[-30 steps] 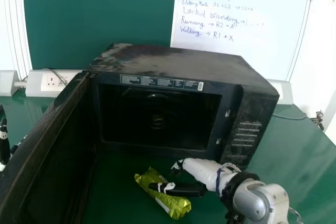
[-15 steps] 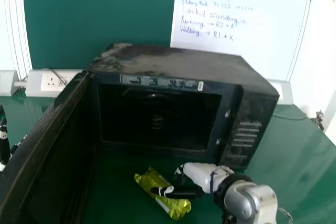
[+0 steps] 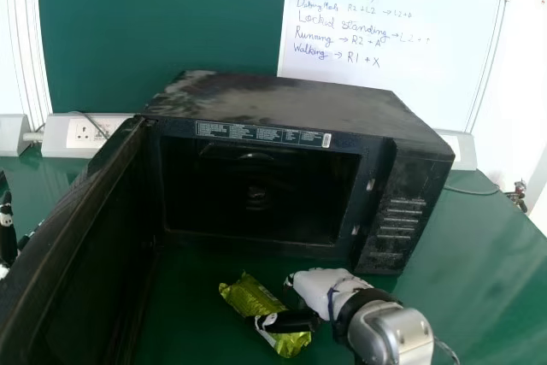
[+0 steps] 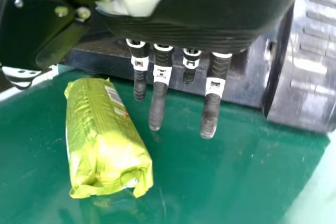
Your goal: Put biscuit inside oven
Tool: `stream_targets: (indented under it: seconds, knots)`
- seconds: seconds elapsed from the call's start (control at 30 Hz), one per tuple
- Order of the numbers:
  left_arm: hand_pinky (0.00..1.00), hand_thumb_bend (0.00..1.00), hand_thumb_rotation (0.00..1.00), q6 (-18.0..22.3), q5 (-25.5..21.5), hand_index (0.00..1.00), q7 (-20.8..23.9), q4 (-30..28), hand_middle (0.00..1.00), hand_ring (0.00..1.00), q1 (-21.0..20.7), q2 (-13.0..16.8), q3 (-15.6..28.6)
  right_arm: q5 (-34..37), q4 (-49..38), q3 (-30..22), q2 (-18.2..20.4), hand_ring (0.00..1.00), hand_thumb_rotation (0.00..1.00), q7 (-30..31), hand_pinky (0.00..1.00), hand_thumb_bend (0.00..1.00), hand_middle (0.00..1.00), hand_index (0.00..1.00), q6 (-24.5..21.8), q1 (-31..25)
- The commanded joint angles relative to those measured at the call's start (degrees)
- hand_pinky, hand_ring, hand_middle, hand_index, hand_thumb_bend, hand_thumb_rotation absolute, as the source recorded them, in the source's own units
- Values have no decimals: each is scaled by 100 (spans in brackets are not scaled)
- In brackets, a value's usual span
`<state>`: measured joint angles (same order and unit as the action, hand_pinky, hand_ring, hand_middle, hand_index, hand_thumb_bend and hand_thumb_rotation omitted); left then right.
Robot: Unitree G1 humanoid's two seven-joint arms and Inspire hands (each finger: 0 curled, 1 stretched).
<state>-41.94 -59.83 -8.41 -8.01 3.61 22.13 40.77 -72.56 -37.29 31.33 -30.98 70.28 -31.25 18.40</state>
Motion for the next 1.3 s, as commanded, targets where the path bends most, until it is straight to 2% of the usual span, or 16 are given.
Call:
stream_targets:
  seconds: [0.0, 0.1, 0.3, 0.47, 0.53, 1.07, 1.27]
  knots:
    - [68, 60, 2, 8, -53, 79, -16, -63, 79, 75, -1, -54, -84, -143, 67, -105, 149, 56, 29, 22, 44, 100, 67, 86, 184, -136]
    - [68, 61, 1, -23, -106, 79, 37, -53, 79, 75, -21, -78, -62, -311, 131, -189, 347, 58, 29, 33, 47, 100, 67, 84, 382, -248]
    - [67, 62, 1, -5, -85, 77, 117, -133, 78, 74, -5, -102, -77, -678, 261, -285, 718, 53, 28, 20, 42, 100, 65, 82, 764, -448]
    - [68, 61, 1, -44, -155, 78, 156, -132, 78, 74, -11, -112, -56, -1058, 354, -297, 973, 40, 29, -91, 29, 100, 56, 82, 1096, -608]
    - [68, 61, 1, -37, -159, 78, 165, -134, 78, 74, -8, -106, -63, -1132, 362, -330, 1070, 38, 29, -123, 28, 100, 54, 81, 1206, -676]
    - [68, 61, 1, 10, -177, 78, 171, -164, 78, 75, 31, -66, -82, -1659, 659, -519, 1567, 43, 30, -207, 33, 100, 58, 82, 1736, -957]
    - [67, 62, 0, -1, -219, 77, 242, -176, 77, 74, 24, -91, -56, -1922, 1009, -494, 1743, 45, 25, -342, 33, 97, 60, 83, 1792, -1014]
